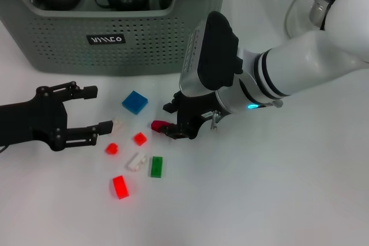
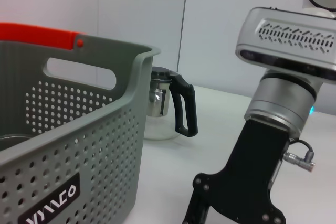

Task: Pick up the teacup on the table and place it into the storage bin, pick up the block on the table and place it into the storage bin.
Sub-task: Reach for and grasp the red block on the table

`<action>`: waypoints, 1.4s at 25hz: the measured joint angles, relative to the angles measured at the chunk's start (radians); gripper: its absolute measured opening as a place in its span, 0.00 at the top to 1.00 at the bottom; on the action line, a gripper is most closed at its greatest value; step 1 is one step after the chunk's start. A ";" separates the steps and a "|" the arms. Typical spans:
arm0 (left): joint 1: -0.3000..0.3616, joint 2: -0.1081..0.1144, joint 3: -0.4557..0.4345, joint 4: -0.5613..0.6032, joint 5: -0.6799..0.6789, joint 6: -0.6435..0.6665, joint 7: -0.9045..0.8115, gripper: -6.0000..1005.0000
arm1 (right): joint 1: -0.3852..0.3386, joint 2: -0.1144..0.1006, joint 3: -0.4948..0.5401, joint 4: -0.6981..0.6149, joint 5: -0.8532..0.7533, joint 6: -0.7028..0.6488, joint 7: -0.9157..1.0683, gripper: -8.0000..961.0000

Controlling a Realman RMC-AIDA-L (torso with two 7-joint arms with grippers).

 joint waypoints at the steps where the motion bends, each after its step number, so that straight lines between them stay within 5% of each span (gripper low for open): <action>1: -0.001 0.000 0.000 0.000 -0.001 0.000 0.000 0.17 | -0.002 0.000 -0.001 0.000 0.003 0.000 0.000 0.48; 29: -0.009 -0.003 -0.010 -0.011 -0.001 -0.001 0.003 0.17 | -0.025 0.002 -0.034 0.000 0.016 0.030 0.011 0.50; 32: -0.010 -0.003 -0.010 -0.011 -0.001 -0.001 0.002 0.17 | -0.024 0.001 -0.034 0.000 0.016 0.027 0.012 0.66; 35: -0.010 -0.003 -0.010 -0.011 -0.001 -0.001 0.002 0.17 | -0.024 0.000 -0.034 0.000 0.016 0.020 0.016 0.72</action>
